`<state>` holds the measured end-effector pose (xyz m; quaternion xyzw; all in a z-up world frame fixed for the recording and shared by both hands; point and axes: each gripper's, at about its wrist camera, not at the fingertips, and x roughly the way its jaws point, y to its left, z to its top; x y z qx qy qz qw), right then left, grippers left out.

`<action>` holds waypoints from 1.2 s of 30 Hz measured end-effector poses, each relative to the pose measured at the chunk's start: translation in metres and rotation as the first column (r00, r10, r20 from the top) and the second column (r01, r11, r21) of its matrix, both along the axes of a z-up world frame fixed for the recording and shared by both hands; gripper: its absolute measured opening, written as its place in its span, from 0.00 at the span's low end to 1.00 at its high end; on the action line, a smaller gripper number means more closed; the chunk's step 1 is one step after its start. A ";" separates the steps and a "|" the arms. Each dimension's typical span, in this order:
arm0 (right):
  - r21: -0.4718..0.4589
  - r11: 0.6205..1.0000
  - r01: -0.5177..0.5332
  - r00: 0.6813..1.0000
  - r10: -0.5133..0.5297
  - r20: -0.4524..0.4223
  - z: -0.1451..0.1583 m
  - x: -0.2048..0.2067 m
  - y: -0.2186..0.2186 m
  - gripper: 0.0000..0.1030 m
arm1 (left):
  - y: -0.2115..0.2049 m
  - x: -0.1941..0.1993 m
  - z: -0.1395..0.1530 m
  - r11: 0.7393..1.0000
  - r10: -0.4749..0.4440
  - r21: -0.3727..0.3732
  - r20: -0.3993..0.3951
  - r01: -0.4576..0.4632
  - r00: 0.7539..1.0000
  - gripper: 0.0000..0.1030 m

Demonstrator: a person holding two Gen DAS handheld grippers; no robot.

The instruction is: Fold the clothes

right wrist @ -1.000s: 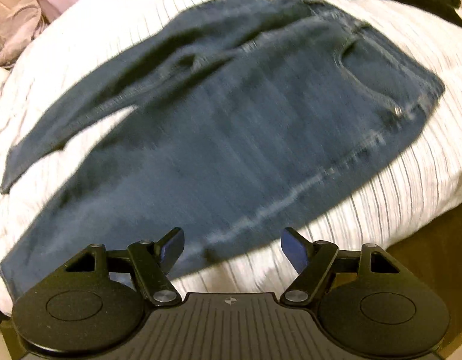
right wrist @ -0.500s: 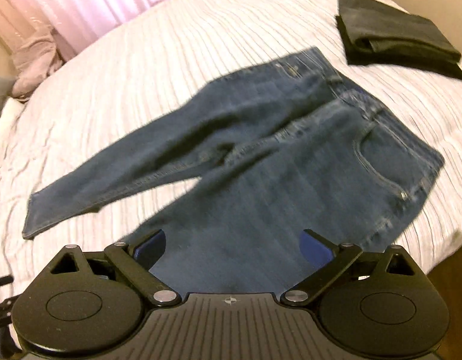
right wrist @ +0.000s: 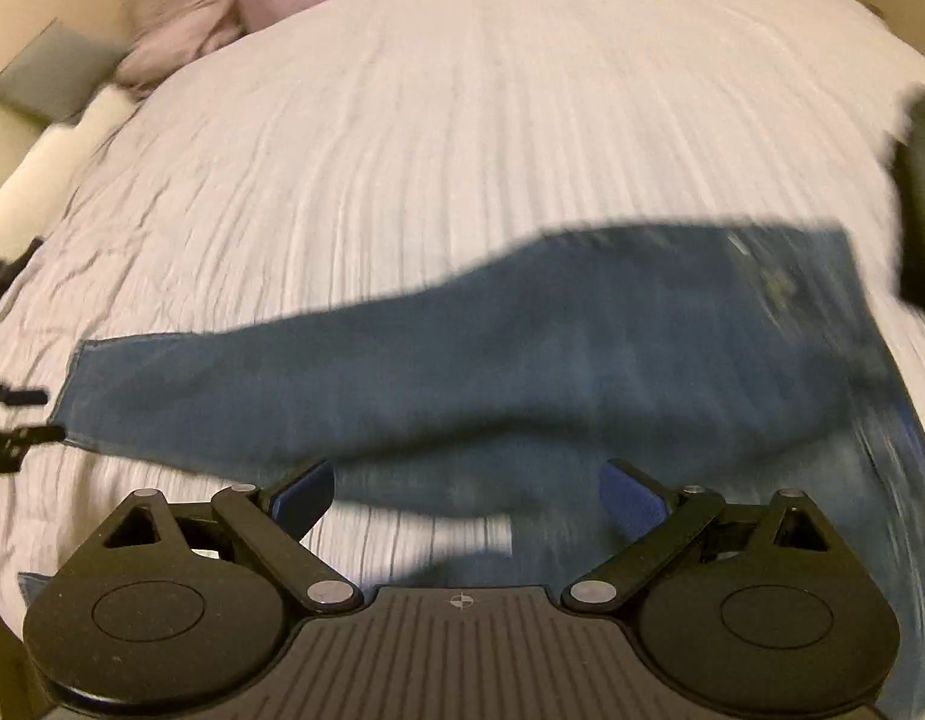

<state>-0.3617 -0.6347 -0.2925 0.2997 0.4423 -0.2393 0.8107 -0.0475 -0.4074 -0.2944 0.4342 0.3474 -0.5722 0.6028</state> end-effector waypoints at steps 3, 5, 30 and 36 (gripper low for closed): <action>0.039 0.997 -0.069 0.997 0.068 0.032 -0.023 0.037 -0.027 0.95 | -0.042 -0.001 -0.027 1.000 0.010 0.018 -0.068 -0.008 0.998 0.44; 0.059 0.991 -0.120 0.992 0.118 0.034 -0.043 0.061 -0.035 0.95 | -0.063 0.002 -0.047 0.999 0.009 0.044 -0.095 -0.004 0.995 0.43; -0.125 0.880 -0.458 0.866 0.411 -0.283 -0.130 0.146 -0.105 0.95 | -0.102 0.106 -0.113 0.986 -0.045 0.165 0.057 0.035 0.997 0.67; -0.156 0.901 -0.406 0.902 0.368 -0.225 -0.137 0.144 -0.123 0.95 | -0.099 0.107 -0.115 0.990 -0.029 0.140 0.108 0.014 0.994 0.70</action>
